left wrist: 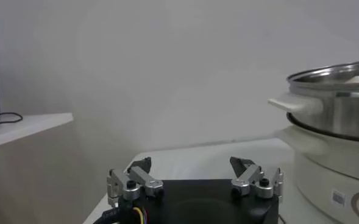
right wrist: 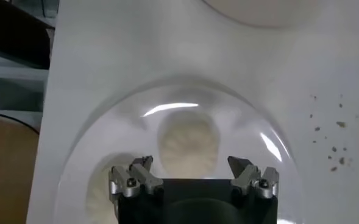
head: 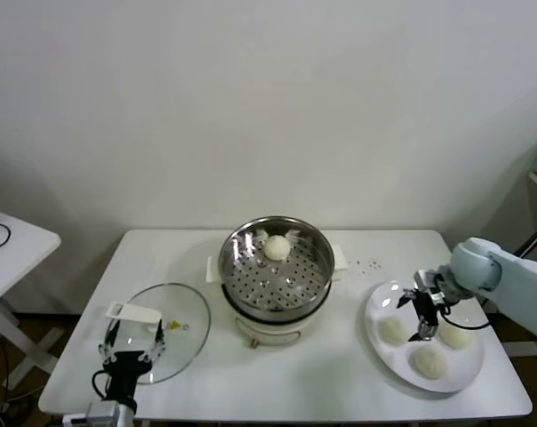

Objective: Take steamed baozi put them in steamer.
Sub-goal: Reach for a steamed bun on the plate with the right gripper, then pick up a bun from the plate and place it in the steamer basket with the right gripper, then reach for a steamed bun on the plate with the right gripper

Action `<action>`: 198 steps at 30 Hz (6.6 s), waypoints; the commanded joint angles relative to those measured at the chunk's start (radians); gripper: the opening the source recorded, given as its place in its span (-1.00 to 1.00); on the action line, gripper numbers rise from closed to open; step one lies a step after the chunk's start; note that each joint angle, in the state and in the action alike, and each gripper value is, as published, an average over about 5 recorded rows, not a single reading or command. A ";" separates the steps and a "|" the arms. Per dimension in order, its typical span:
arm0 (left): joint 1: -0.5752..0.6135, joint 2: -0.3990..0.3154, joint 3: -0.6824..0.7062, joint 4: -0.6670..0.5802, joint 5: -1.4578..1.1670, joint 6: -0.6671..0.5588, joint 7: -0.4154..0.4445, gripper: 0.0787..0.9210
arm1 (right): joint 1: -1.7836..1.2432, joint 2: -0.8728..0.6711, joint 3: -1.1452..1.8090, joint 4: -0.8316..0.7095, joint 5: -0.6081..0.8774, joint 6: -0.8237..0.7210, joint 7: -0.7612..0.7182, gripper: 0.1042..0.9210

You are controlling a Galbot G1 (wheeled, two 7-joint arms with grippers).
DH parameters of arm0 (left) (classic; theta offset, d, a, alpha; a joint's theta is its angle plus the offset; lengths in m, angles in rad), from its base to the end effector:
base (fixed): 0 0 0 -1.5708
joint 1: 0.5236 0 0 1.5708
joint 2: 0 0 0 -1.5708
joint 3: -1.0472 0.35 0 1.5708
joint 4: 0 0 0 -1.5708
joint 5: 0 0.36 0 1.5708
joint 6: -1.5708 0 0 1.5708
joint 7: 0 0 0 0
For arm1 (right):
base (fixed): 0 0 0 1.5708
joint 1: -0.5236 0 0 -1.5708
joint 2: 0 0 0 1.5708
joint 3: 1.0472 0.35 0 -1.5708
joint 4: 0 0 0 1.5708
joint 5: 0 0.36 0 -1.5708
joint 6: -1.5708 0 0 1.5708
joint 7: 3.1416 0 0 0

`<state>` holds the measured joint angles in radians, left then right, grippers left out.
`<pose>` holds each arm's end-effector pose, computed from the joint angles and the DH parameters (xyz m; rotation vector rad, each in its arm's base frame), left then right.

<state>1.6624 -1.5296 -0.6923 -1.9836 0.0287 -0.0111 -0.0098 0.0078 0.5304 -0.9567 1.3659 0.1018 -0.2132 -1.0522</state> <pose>0.1483 0.0638 -0.3535 0.1966 -2.9386 -0.2204 0.4654 -0.1875 -0.2272 1.3379 -1.3675 1.1851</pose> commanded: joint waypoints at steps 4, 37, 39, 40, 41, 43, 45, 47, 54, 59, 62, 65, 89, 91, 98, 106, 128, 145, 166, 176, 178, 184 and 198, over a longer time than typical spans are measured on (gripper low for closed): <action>-0.004 0.001 -0.001 0.007 -0.004 0.002 -0.002 0.77 | -0.018 0.063 -0.021 -0.066 -0.012 -0.008 -0.008 0.76; -0.008 0.000 0.002 -0.004 -0.019 0.008 -0.002 0.77 | 0.308 0.038 -0.137 -0.053 0.220 -0.020 -0.032 0.42; -0.011 0.000 0.004 -0.006 -0.019 0.010 -0.002 0.77 | 0.420 0.048 -0.215 -0.054 0.288 -0.024 -0.038 0.43; -0.012 -0.001 0.006 -0.006 -0.018 0.010 -0.002 0.77 | 0.471 0.058 -0.251 -0.057 0.320 -0.026 -0.042 0.43; -0.014 -0.001 0.007 -0.007 -0.018 0.010 -0.001 0.77 | 0.523 0.071 -0.288 -0.060 0.354 -0.029 -0.046 0.43; -0.016 -0.003 0.011 -0.008 -0.018 0.009 -0.001 0.77 | 0.616 0.106 -0.353 -0.072 0.410 -0.032 -0.054 0.43; -0.018 -0.005 0.014 -0.009 -0.017 0.008 0.000 0.77 | 0.694 0.155 -0.402 -0.087 0.463 -0.038 -0.059 0.43; -0.018 -0.008 0.018 -0.011 -0.017 0.005 0.001 0.77 | 0.759 0.216 -0.439 -0.104 0.518 -0.046 -0.061 0.43; 0.010 -0.006 0.037 -0.082 -0.088 0.031 0.003 0.77 | 0.873 0.407 -0.526 -0.153 0.693 -0.066 -0.061 0.43; 0.011 0.002 0.044 -0.117 -0.076 0.033 0.004 0.77 | 0.856 0.516 -0.516 -0.178 0.731 -0.084 -0.045 0.43; 0.014 0.008 0.047 -0.133 -0.087 0.037 0.003 0.77 | 0.812 0.571 -0.486 -0.181 0.731 -0.102 -0.023 0.43; 0.019 0.009 0.047 -0.151 -0.096 0.039 0.004 0.77 | 0.764 0.628 -0.465 -0.187 0.727 -0.116 -0.005 0.43; 0.019 0.018 0.018 -0.140 -0.117 0.037 0.004 0.77 | 0.514 0.766 -0.411 -0.275 0.588 -0.131 0.061 0.43; 0.018 0.018 0.017 -0.138 -0.116 0.037 0.004 0.77 | 0.508 0.768 -0.411 -0.279 0.582 -0.130 0.060 0.43; 0.014 0.018 0.017 -0.132 -0.116 0.037 0.004 0.77 | 0.485 0.786 -0.399 -0.305 0.564 -0.126 0.059 0.43; 0.019 0.020 0.006 -0.124 -0.119 0.033 0.005 0.77 | 0.467 0.804 -0.389 -0.338 0.536 -0.117 0.060 0.43; 0.016 0.020 0.004 -0.111 -0.118 0.030 0.005 0.77 | 0.458 0.807 -0.375 -0.350 0.499 -0.089 0.050 0.73; 0.004 0.021 0.013 -0.102 -0.107 0.036 0.001 0.77 | 0.857 0.394 -0.518 -0.026 0.530 0.017 -0.142 0.76; 0.045 0.020 0.013 -0.115 -0.084 0.032 0.006 0.77 | 0.371 -0.146 -0.289 0.160 0.070 0.074 -0.178 0.76; 0.054 0.008 0.014 -0.107 -0.081 0.026 0.005 0.77 | 0.139 -0.212 -0.154 0.190 -0.016 0.087 -0.138 0.76; 0.056 0.007 0.015 -0.107 -0.081 0.025 0.005 0.77 | 0.104 -0.213 -0.132 0.189 -0.036 0.091 -0.130 0.76; 0.055 0.007 0.013 -0.101 -0.083 0.023 0.006 0.77 | 0.020 -0.201 -0.078 0.171 -0.090 0.103 -0.095 0.76; 0.055 0.006 0.012 -0.084 -0.086 0.022 0.005 0.77 | -0.043 -0.149 -0.052 0.113 -0.112 0.109 -0.064 0.76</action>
<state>1.7183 -1.5229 -0.6817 -2.0716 -0.0566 0.0108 -0.0046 0.0386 0.3819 -1.0472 1.4930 0.0269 -0.1085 -1.1340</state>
